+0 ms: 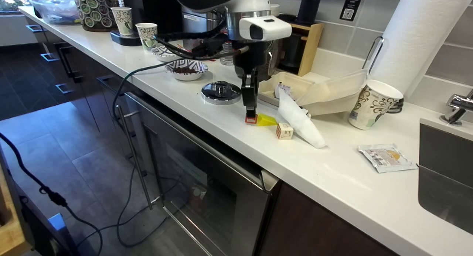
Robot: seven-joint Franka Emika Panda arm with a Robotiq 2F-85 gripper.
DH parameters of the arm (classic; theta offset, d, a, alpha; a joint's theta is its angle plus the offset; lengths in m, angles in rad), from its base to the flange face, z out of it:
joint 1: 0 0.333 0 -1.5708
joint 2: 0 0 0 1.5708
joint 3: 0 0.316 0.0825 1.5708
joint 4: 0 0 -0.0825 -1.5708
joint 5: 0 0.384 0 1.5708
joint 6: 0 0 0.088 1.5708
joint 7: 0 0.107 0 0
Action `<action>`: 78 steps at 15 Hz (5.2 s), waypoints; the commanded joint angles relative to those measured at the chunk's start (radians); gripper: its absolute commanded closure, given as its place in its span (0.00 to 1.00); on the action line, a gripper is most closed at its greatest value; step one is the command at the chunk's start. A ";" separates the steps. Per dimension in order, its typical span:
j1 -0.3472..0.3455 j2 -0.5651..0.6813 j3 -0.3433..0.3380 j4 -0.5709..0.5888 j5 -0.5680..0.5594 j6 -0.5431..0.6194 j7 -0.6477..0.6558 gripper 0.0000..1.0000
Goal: Put the cubes and the whistle into the paper takeaway box
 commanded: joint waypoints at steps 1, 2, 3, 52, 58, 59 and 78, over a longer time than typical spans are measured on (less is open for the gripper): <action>0.042 -0.109 -0.043 -0.047 -0.072 0.015 0.018 0.91; 0.038 -0.111 -0.044 -0.029 -0.082 0.053 0.008 0.91; 0.027 -0.106 -0.035 -0.006 -0.077 0.084 -0.011 0.91; -0.252 -0.016 0.189 0.114 0.093 -0.091 -0.606 0.00; -0.247 -0.001 0.193 0.138 0.117 -0.140 -0.624 0.00; -0.225 -0.001 0.175 0.110 0.091 -0.094 -0.590 0.00; -0.182 0.060 0.175 -0.006 0.113 0.192 -0.467 0.56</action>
